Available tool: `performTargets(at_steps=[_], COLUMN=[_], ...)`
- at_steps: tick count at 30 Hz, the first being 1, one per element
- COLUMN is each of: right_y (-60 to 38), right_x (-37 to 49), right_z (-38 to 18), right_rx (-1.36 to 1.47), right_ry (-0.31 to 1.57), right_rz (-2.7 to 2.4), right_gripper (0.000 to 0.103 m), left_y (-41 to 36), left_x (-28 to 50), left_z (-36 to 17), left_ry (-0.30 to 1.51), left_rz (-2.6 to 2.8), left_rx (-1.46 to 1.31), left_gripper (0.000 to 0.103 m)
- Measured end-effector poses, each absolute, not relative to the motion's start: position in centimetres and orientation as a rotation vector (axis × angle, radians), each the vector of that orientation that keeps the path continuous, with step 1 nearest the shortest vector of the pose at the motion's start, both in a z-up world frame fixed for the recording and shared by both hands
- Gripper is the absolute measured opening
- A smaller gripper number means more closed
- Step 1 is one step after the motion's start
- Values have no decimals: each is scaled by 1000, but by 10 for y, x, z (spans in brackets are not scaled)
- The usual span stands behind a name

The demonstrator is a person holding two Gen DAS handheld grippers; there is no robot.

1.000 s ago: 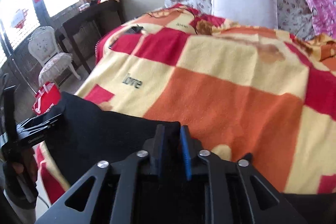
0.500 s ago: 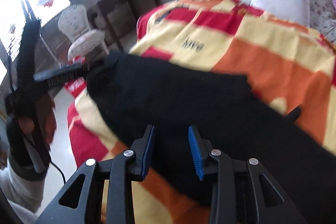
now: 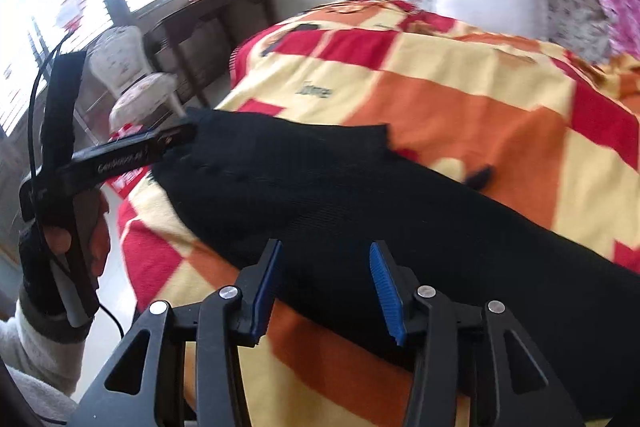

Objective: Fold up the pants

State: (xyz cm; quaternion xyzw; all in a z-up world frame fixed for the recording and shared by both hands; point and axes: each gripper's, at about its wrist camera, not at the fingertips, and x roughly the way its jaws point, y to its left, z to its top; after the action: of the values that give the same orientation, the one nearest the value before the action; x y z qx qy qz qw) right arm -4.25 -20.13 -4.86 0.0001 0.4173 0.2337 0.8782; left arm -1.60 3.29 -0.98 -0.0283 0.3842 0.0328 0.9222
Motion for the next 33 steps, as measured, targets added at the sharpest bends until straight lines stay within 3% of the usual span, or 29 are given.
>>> performTargets(at_steps=[13, 20, 33], right_y=[-240, -247, -317], right_x=[-34, -39, -62], right_z=[-67, -61, -57], right_rx=[5, -12, 34], right_ry=[864, 855, 845], right_rz=[309, 277, 121], right_gripper=[48, 56, 58], left_y=[2, 1, -73], left_x=[-16, -15, -15], left_z=[-47, -33, -7], left_ry=[837, 861, 871], left_rz=[13, -19, -219], left_rx=[-20, -57, -27], left_gripper=[83, 83, 83])
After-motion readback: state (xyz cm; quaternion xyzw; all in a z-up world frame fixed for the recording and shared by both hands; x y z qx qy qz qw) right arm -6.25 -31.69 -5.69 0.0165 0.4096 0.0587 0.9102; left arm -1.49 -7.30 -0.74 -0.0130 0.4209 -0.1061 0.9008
